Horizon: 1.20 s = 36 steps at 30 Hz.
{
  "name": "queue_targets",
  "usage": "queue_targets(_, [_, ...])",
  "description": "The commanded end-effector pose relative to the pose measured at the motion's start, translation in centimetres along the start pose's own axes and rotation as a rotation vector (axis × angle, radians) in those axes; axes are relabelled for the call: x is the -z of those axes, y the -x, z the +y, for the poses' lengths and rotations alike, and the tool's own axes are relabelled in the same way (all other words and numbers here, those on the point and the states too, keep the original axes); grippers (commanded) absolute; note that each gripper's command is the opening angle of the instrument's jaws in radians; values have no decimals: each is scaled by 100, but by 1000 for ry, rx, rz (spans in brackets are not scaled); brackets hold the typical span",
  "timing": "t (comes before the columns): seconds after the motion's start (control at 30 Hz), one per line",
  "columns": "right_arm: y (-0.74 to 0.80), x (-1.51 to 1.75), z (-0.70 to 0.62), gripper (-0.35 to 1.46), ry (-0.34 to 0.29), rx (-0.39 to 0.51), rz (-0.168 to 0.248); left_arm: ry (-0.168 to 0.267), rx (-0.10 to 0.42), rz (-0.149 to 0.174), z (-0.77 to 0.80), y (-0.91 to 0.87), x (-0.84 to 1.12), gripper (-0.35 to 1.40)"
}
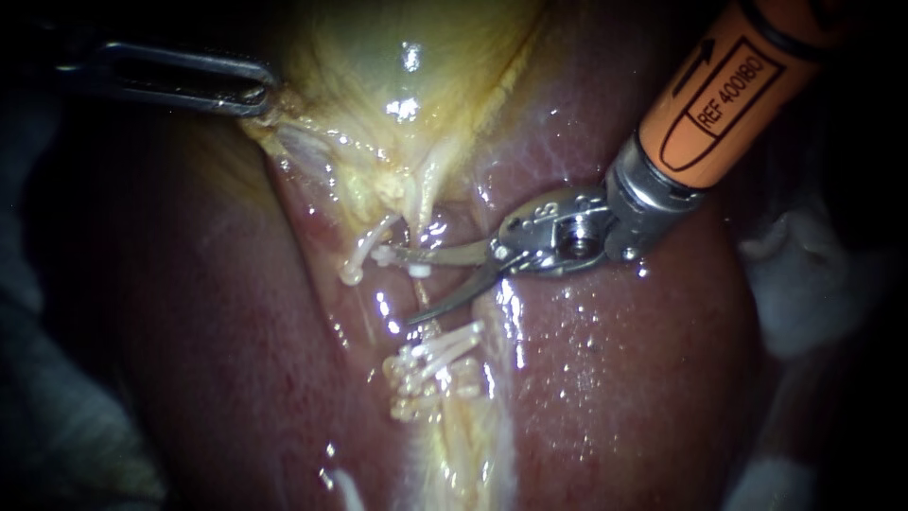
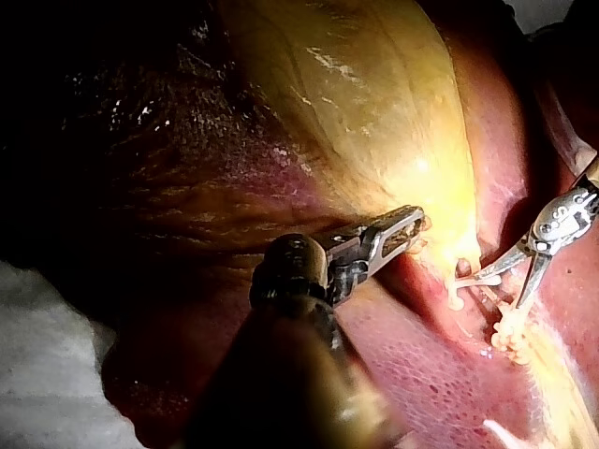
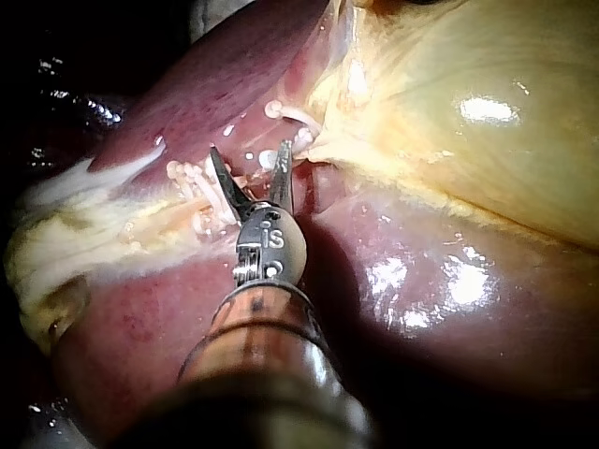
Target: Go to the cutting position right tube
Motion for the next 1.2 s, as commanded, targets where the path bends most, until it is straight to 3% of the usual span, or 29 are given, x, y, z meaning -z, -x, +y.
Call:
queue_targets(0.03, [0, 4, -1, 144, -2, 2, 0, 0, 0, 0, 0, 0, 0, -35])
queue_targets(0.6, [15, 52, -10, 144, -31, 8, 2, -3, 1, 2, 1, -2, 4, -35])
queue_targets(0.83, [23, 44, -8, 144, -30, -21, 0, -2, 1, 2, 1, -2, 5, -35])
queue_targets(1.2, [41, 7, -3, 144, -66, -110, -17, -4, 2, 3, 1, -2, 6, -35])
